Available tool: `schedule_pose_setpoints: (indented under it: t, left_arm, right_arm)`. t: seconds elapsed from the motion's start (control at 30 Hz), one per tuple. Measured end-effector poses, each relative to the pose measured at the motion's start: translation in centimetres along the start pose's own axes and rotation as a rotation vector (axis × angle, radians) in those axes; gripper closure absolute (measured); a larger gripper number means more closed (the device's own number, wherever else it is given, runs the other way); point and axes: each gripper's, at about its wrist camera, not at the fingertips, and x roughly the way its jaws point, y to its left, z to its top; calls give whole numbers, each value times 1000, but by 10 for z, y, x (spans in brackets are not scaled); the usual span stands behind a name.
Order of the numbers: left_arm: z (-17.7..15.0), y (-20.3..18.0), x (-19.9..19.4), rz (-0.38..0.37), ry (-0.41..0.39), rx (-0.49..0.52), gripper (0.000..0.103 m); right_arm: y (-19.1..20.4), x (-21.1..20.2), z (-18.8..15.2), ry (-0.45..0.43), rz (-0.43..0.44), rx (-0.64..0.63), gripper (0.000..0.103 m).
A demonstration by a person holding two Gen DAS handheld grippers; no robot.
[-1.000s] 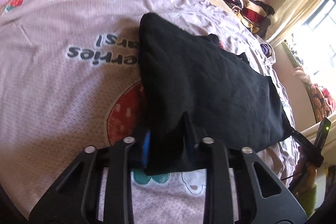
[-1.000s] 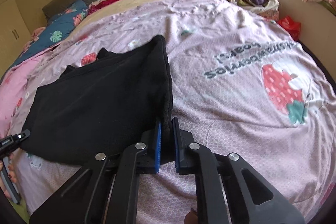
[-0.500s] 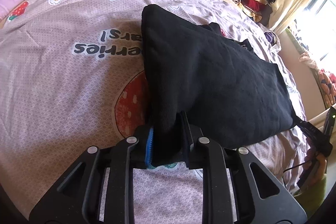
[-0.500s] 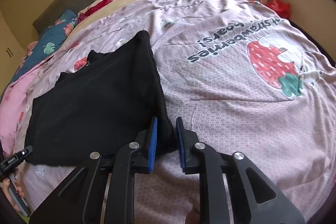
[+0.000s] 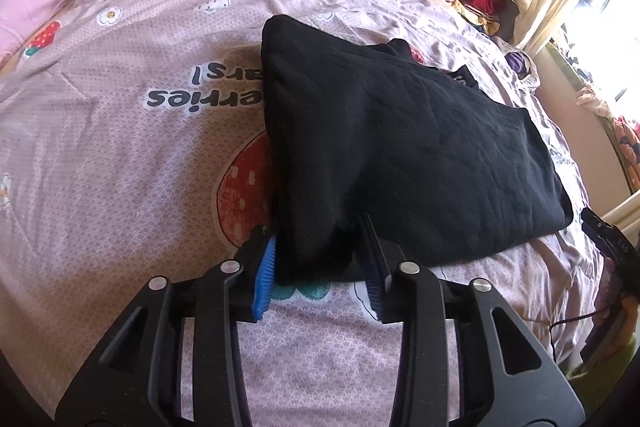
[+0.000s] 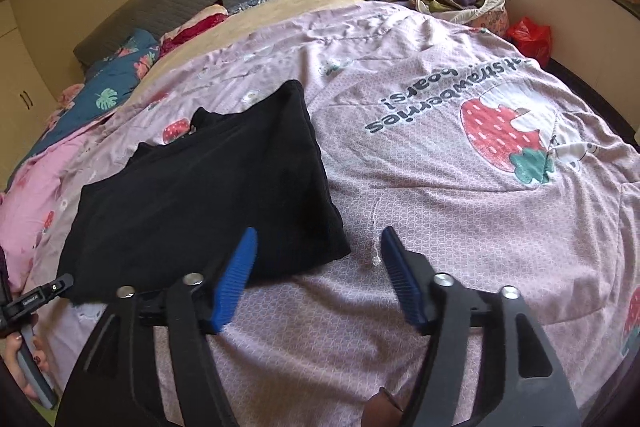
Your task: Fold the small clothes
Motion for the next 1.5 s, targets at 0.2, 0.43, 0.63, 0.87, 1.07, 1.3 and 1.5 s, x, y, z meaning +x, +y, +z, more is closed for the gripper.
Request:
schedule_pose_setpoints:
  t: [0.2,0.43,0.63,0.87,1.07,1.3,1.5]
  left_arm:
    - [-2,-11,-16,15,-28,27,51]
    - [-4,-25,-33,23,-60,54,32]
    - [-7,-34,-43,29,-76,75,17]
    - [-12,-39,-56,35,-91,77,10]
    - [-15,-43,-66,36,-103,90,10]
    - [-16,-41,-78,43,-123,95,10]
    - [-11,-26,-85,36,-136,62,10]
  right_arm:
    - [2,-17,-1,-24,17,-15,13]
    - [0,-34,-4,-46,16,-14,6]
    - [1,-48,-7,-60,20,-23,5]
    - [11,-62,-10,-75,33,-58,5]
    - [25,-75,-14,-91,46,-91,5]
    - [56,-94,-14,-105,91,-147,5]
    - [96,-106,-11,-119,119,-213,4]
